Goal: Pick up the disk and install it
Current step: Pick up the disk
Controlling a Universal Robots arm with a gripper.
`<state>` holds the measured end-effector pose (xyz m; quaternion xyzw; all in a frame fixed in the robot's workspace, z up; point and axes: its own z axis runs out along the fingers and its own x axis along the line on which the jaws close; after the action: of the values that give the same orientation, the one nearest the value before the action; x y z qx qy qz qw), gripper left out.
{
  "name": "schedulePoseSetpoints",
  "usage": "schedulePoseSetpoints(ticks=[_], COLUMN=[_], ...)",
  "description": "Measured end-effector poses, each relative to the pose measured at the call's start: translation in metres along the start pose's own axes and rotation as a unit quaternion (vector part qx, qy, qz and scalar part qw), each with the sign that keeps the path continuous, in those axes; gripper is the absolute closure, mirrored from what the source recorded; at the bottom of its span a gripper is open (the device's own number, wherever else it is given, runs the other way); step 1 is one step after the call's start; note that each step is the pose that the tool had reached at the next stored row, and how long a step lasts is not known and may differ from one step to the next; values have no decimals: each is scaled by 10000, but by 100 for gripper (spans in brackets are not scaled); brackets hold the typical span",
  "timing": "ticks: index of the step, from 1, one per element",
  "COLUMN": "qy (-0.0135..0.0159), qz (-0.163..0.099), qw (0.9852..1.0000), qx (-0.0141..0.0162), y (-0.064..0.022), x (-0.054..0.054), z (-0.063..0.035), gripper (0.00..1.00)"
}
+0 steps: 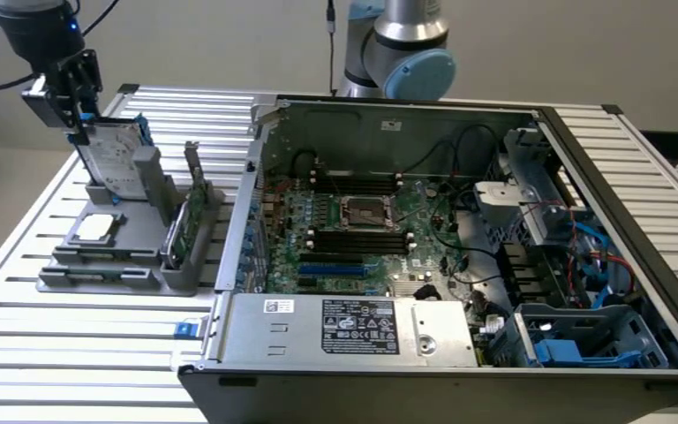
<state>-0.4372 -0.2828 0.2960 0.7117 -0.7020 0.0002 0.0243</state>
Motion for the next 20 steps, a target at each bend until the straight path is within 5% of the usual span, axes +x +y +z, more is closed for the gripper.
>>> schedulePoseSetpoints(ticks=[13, 20], qy=[-2, -54], qz=[-37, -37], qw=[10000, 10000], qx=[32, 33], y=[26, 26], x=[-1, 16], z=[115, 114], gripper=[46, 46])
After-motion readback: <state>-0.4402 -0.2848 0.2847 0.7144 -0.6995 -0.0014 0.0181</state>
